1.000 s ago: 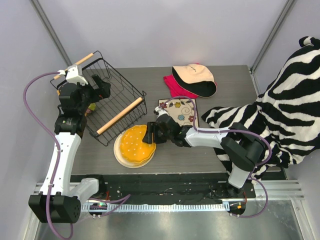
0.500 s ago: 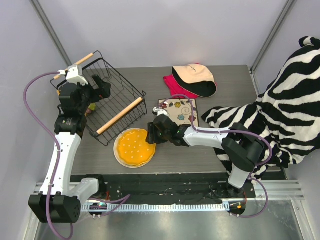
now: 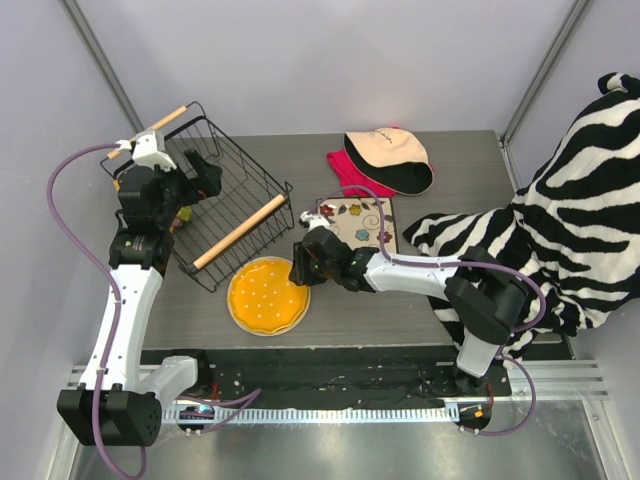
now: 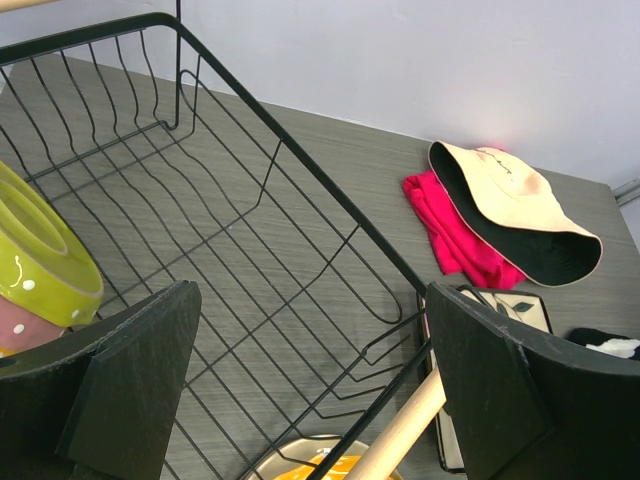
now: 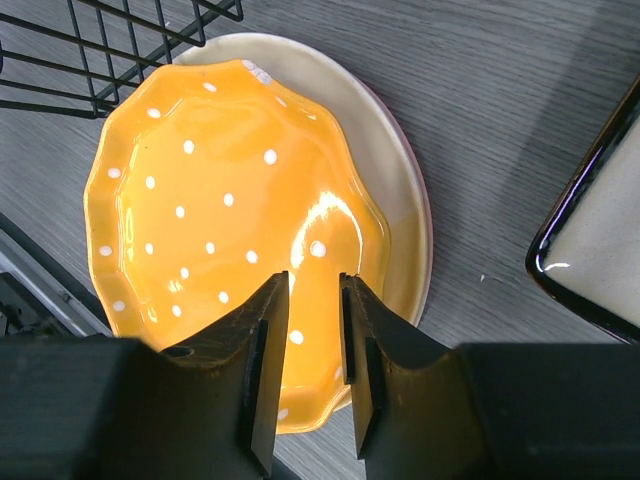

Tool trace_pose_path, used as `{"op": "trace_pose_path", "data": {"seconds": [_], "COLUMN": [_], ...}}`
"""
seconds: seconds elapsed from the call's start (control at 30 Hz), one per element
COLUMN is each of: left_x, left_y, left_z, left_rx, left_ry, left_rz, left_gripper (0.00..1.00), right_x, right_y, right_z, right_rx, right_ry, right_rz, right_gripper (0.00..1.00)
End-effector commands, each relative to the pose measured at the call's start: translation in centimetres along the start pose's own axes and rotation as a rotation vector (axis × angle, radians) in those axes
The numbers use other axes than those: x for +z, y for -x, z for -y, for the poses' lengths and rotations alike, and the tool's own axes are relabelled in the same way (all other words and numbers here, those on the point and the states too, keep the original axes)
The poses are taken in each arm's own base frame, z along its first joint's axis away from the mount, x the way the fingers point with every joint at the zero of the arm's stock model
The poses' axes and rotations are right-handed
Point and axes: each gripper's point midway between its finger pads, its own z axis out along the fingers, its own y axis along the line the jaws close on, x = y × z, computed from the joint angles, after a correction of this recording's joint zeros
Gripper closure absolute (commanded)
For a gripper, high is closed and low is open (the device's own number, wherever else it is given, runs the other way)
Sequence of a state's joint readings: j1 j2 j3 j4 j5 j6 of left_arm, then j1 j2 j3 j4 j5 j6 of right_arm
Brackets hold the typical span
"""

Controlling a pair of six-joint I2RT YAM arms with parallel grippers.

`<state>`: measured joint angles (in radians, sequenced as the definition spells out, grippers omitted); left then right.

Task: Unload the plates from the dish rack
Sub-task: Place the plate at the center of the board, then unload the plate from the dish rack.

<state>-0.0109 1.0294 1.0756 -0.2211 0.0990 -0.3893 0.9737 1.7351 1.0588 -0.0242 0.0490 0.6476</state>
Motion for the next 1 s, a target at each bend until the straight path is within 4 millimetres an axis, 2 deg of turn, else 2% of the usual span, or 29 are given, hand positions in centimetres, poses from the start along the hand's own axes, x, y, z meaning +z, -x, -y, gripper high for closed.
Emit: {"op": "trace_pose_path", "data": {"seconds": [0.0, 0.17, 0.23, 0.3, 0.4, 0.43, 0.53, 0.57, 0.67, 0.77, 0.83, 0.9, 0.97], "left_x": [0.0, 0.0, -0.2, -0.4, -0.5, -0.5, -0.6, -0.9, -1.2, -0.7, 0.0, 0.5, 0.9], "left_y": [1.1, 1.3, 1.5, 1.7, 1.7, 1.7, 1.4, 1.7, 1.7, 1.0, 0.2, -0.3, -0.6], "left_z": [0.6, -0.1, -0.5, -1.9, -3.8, -4.1, -5.9, -7.4, -9.5, -11.2, -12.5, -13.1, -13.3], "left_rx": [-0.002, -0.009, -0.012, -0.016, -0.033, -0.036, -0.082, -0.097, -0.126, -0.174, -0.233, -0.259, -0.262], "left_ry": [-0.025, 0.013, 0.047, 0.13, 0.237, 0.254, 0.346, 0.397, 0.472, 0.492, 0.493, 0.483, 0.465], "left_rz": [0.041, 0.051, 0.053, 0.065, 0.077, 0.08, 0.096, 0.115, 0.138, 0.132, 0.111, 0.092, 0.092], "left_gripper": [0.0, 0.0, 0.0, 0.0, 0.0, 0.0, 0.0, 0.0, 0.0, 0.0, 0.0, 0.0, 0.0], "right_x": [-0.4, -1.5, -2.6, -3.6, -6.0, -7.5, -10.4, -11.2, -13.8, -16.1, -16.9, -18.3, -19.2], "right_y": [2.5, 3.4, 4.2, 5.2, 8.0, 9.9, 13.4, 15.2, 19.0, 22.2, 23.1, 24.4, 24.7], "right_z": [-1.9, -2.3, -2.9, -3.6, -4.0, -3.6, -3.0, -1.6, 0.1, 1.3, 1.1, 1.6, 2.1], "right_rx": [-0.015, -0.023, -0.014, -0.01, -0.002, 0.005, 0.025, 0.043, 0.055, 0.061, 0.053, 0.057, 0.065], "right_ry": [0.041, 0.048, 0.074, 0.096, 0.125, 0.126, 0.149, 0.133, 0.125, 0.119, 0.151, 0.152, 0.151], "right_rz": [0.075, 0.108, 0.126, 0.156, 0.231, 0.284, 0.37, 0.411, 0.517, 0.607, 0.619, 0.675, 0.709], "right_gripper": [0.64, 0.62, 0.61, 0.59, 0.57, 0.56, 0.54, 0.54, 0.51, 0.48, 0.48, 0.47, 0.46]}}
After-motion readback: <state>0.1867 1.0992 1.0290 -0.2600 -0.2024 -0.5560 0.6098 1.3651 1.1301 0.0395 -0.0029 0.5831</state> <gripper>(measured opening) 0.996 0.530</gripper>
